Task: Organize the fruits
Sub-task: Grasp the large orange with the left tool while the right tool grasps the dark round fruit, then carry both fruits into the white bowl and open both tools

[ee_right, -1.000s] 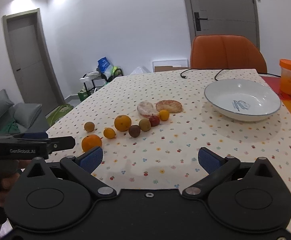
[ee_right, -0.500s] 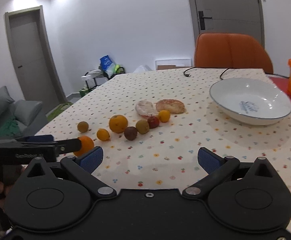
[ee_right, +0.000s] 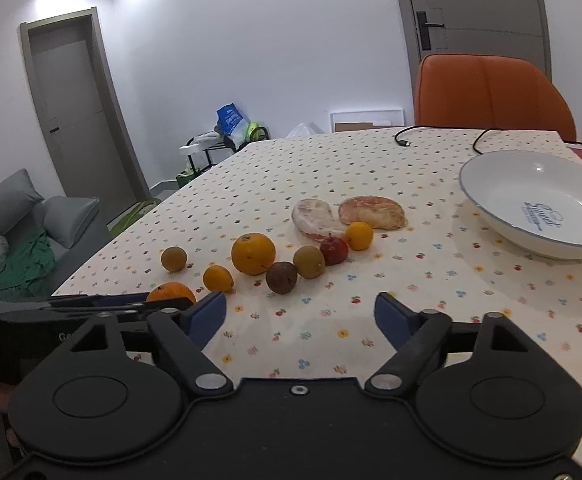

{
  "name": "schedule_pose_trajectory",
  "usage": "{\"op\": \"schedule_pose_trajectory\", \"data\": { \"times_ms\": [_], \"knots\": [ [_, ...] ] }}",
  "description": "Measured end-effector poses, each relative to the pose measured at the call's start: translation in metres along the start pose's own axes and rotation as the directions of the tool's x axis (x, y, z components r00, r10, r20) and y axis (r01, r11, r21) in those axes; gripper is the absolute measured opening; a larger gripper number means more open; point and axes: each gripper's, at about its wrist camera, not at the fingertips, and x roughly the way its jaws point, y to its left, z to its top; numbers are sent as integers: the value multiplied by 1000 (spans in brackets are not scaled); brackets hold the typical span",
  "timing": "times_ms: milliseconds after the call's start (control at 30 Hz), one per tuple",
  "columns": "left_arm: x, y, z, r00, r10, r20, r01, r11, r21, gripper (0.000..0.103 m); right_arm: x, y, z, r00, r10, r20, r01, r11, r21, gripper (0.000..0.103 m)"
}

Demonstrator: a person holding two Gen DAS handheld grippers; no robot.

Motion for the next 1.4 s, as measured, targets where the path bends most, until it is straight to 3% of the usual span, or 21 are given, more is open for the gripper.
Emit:
{"op": "schedule_pose_trajectory", "data": {
  "times_ms": [133, 467, 667, 800, 1100, 1400],
  "knots": [
    [0, 1, 1, 1000, 19, 12, -19, 1000, -4, 39, 12, 3, 3, 1000, 12, -18, -12, 1000, -3, 62],
    [-3, 21, 11, 996, 72, 50, -70, 997, -30, 39, 41, 10, 10, 999, 16, -47, -16, 1000, 1, 59],
    [-1, 28, 14, 995, 88, 50, -86, 995, -44, 39, 58, 11, 12, 998, 3, -67, -2, 1000, 12, 46],
    [-1, 29, 14, 995, 90, 51, -88, 995, -44, 39, 67, 10, 12, 997, -1, -72, 3, 1000, 24, 22],
    [-3, 21, 18, 995, 79, 56, -78, 997, -21, 39, 54, 2, 10, 998, 27, -62, -23, 998, 63, 21],
    [-3, -8, 26, 996, 40, 76, -42, 999, 29, 39, 21, -9, 16, 1000, 21, 7, -21, 997, 75, 21]
  ]
}}
